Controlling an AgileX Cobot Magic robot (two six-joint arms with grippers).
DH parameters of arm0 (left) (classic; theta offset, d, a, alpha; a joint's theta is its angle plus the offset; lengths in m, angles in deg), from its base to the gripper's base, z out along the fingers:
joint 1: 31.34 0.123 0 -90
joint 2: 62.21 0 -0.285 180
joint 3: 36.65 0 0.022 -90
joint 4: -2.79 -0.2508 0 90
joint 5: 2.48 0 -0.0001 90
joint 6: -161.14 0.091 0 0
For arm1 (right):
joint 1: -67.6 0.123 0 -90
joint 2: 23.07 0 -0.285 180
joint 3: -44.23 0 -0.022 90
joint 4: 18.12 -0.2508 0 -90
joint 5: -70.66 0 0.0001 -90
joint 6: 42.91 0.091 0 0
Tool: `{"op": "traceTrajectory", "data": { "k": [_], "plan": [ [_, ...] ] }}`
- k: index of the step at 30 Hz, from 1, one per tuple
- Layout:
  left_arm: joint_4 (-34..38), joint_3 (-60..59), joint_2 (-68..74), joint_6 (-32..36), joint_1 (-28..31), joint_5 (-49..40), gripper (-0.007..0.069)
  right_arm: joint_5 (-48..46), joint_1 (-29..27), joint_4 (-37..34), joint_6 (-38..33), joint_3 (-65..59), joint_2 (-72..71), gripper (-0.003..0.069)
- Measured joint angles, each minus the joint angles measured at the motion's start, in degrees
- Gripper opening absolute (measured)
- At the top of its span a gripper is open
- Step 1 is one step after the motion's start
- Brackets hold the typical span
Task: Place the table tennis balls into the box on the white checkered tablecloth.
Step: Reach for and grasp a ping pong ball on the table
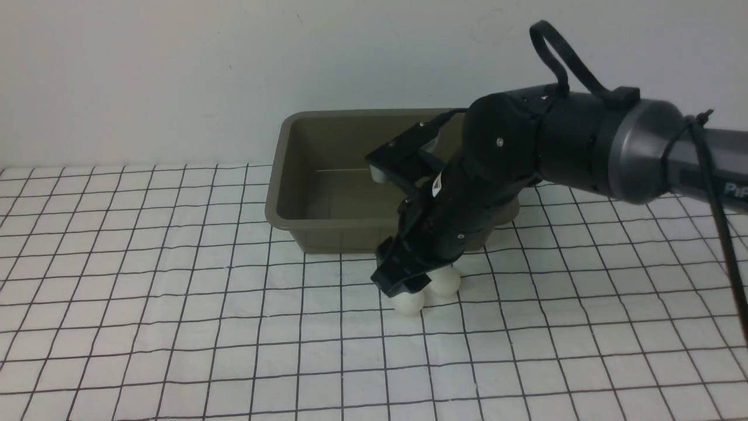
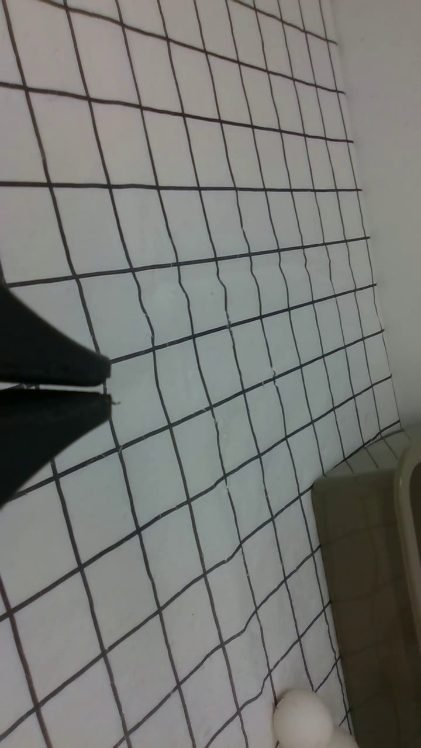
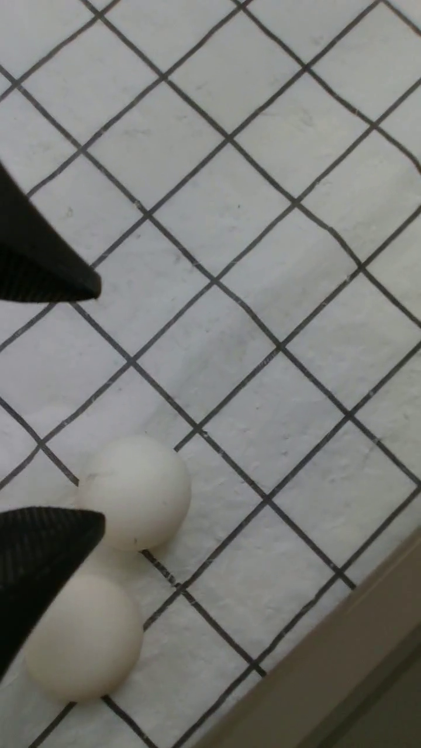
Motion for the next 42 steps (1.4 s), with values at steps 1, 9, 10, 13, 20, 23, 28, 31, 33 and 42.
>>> {"op": "traceTrajectory", "data": {
  "k": [1, 9, 10, 13, 20, 23, 28, 31, 33, 42],
  "plan": [
    [0.0, 0.0, 0.0, 0.0, 0.0, 0.0, -0.0004, 0.0, 0.0, 0.0, 0.0, 0.0, 0.1, 0.0456],
    [0.0, 0.0, 0.0, 0.0, 0.0, 0.0, -0.0004, 1.5, 0.0, 1.0, -0.3, 0.0, 3.8, 0.0542],
    [0.0, 0.0, 0.0, 0.0, 0.0, 0.0, -0.0004, 1.7, 0.0, 1.2, -0.3, 0.0, 4.0, 0.0542],
    [0.0, 0.0, 0.0, 0.0, 0.0, 0.0, -0.0004, 2.2, 0.0, 2.0, -0.3, 0.0, 4.7, 0.0545],
    [0.0, 0.0, 0.0, 0.0, 0.0, 0.0, -0.0004, 4.3, 0.0, 3.7, -0.3, 0.0, 7.3, 0.0545],
    [0.0, 0.0, 0.0, 0.0, 0.0, 0.0, -0.0004, 5.8, 0.0, 4.5, -0.2, 0.0, 8.6, 0.0545],
    [0.0, 0.0, 0.0, 0.0, 0.0, 0.0, -0.0004, 7.4, 0.0, 5.2, 0.2, 0.0, 10.1, 0.0544],
    [0.0, 0.0, 0.0, 0.0, 0.0, 0.0, -0.0004, 8.0, 0.0, 5.3, 0.7, 0.0, 10.9, 0.0514],
    [0.0, 0.0, 0.0, 0.0, 0.0, 0.0, -0.0004, 8.4, 0.0, 5.3, 2.0, 0.0, 11.4, 0.0442],
    [0.0, 0.0, 0.0, 0.0, 0.0, 0.0, -0.0004, 4.9, 1.9, 2.9, 2.6, 0.1, 9.0, 0.0357]
  ]
}}
